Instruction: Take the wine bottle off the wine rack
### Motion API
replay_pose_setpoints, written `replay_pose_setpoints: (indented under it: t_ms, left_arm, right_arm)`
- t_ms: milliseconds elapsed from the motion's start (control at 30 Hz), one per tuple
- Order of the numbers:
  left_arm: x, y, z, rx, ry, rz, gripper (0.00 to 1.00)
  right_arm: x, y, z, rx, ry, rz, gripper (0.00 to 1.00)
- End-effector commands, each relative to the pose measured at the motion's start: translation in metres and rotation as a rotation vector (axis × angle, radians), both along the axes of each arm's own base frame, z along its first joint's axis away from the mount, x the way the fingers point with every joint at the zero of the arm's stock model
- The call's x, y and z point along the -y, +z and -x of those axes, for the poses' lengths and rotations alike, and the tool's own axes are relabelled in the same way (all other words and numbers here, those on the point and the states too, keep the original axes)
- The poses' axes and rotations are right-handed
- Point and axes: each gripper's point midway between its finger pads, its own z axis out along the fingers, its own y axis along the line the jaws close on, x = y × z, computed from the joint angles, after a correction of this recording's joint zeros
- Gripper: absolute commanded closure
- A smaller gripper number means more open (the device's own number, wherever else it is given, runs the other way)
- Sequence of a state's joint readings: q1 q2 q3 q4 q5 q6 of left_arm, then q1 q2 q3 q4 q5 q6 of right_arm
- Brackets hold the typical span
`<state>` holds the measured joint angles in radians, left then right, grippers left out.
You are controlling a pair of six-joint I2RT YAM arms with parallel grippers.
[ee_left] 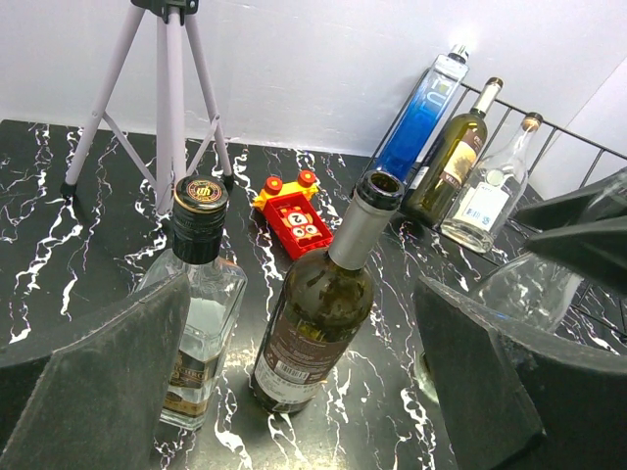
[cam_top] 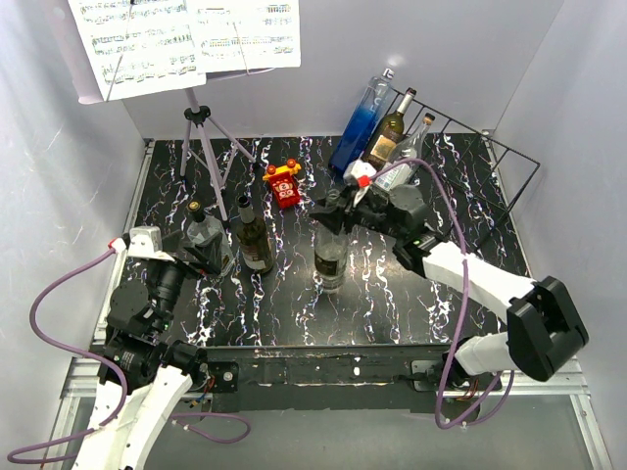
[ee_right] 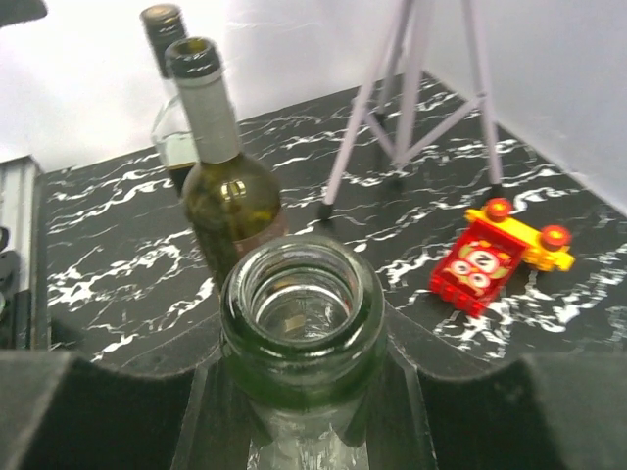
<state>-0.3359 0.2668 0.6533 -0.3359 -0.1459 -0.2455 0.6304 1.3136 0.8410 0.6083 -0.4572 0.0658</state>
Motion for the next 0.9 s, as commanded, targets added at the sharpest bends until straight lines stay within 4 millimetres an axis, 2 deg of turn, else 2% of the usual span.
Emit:
replay_pose_setpoints:
  t_ms: [0, 100, 233, 500, 700, 733, 800, 867]
  left_arm:
    - [-0.002, 0.004, 0.001, 0.015, 0.008, -0.004, 0.02]
    - [-0.003, 0.004, 0.002, 0.019, 0.01, -0.002, 0.02]
    - [-0.003, 0.005, 0.004, 0.026, 0.01, 0.001, 0.02]
    - [-0.002, 0.006, 0.003, 0.024, 0.007, 0.001, 0.02]
    - [-0.004, 0.006, 0.004, 0.029, 0.011, 0.003, 0.02]
    - [-0.003, 0.006, 0.004, 0.029, 0.01, 0.003, 0.02]
    - [-0.004, 0.005, 0.003, 0.024, 0.013, 0.002, 0.02]
    - [-0.005, 0.002, 0.001, 0.014, 0.025, -0.001, 0.02]
  right_arm:
    - [-0.026, 0.101, 0.018, 0.273, 0.073, -0.189, 0.99]
    - [-0.042, 0.097, 0.022, 0.288, 0.091, -0.18, 0.99]
    - [-0.054, 0.095, 0.019, 0.289, 0.096, -0.18, 0.99]
    - [-0.07, 0.083, 0.014, 0.268, 0.107, -0.169, 0.99]
    - [-0.081, 0.07, 0.012, 0.297, 0.098, -0.097, 0.99]
    - [-0.081, 0.068, 0.011, 0.29, 0.095, -0.089, 0.93]
    - [-0.082, 0.067, 0.01, 0.274, 0.082, -0.091, 0.69]
    - [-0.082, 0.072, 0.01, 0.258, 0.083, -0.092, 0.53]
